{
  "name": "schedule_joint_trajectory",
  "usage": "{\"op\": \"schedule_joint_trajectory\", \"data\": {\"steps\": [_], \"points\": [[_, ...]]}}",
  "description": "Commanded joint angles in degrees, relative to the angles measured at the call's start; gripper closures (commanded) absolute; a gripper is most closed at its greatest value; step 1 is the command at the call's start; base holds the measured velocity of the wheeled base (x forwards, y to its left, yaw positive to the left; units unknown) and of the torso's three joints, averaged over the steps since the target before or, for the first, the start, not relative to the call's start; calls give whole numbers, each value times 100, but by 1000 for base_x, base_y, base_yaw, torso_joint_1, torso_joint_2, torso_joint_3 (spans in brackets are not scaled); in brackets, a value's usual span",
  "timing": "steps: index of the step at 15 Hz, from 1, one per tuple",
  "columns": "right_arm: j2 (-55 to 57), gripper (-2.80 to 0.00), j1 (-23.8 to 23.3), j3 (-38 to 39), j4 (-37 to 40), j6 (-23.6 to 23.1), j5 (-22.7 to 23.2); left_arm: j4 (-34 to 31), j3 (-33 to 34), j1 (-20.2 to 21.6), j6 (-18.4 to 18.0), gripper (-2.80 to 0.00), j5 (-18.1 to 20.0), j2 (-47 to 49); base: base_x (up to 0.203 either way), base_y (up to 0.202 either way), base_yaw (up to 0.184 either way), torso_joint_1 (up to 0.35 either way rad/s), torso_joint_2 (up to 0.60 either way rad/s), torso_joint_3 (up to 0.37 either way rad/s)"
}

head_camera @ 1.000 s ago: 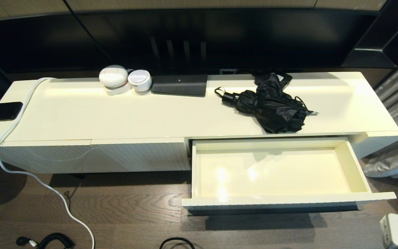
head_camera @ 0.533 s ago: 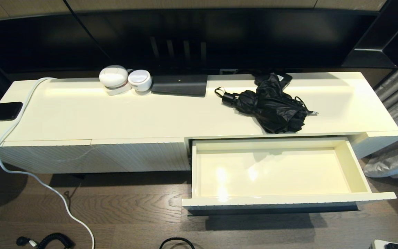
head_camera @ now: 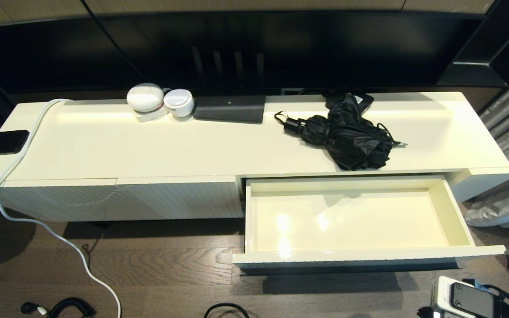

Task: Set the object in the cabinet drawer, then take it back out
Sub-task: Close the drawer

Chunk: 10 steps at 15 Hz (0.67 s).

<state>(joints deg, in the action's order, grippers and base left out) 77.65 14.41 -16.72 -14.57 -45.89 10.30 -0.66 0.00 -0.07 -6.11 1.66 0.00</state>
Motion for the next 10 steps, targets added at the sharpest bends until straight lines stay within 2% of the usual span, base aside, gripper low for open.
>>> {"op": "schedule_joint_trajectory", "data": {"steps": [1, 6, 8, 10], "points": [[251, 0, 70, 46, -231, -43, -80, -4, 0, -1, -4, 0, 1, 0, 0, 0, 0, 0, 0, 0], [355, 0, 114, 222, -705, -458, -221, -4, -5, -1, -4, 0, 1, 0, 0, 0, 0, 0, 0, 0], [659, 0, 114, 438, -1298, -516, -227, -4, 0, -1, -4, 0, 1, 0, 0, 0, 0, 0, 0, 0], [821, 0, 114, 420, -1577, -527, -267, -4, 0, 1, -4, 0, 1, 0, 0, 0, 0, 0, 0, 0]]}}
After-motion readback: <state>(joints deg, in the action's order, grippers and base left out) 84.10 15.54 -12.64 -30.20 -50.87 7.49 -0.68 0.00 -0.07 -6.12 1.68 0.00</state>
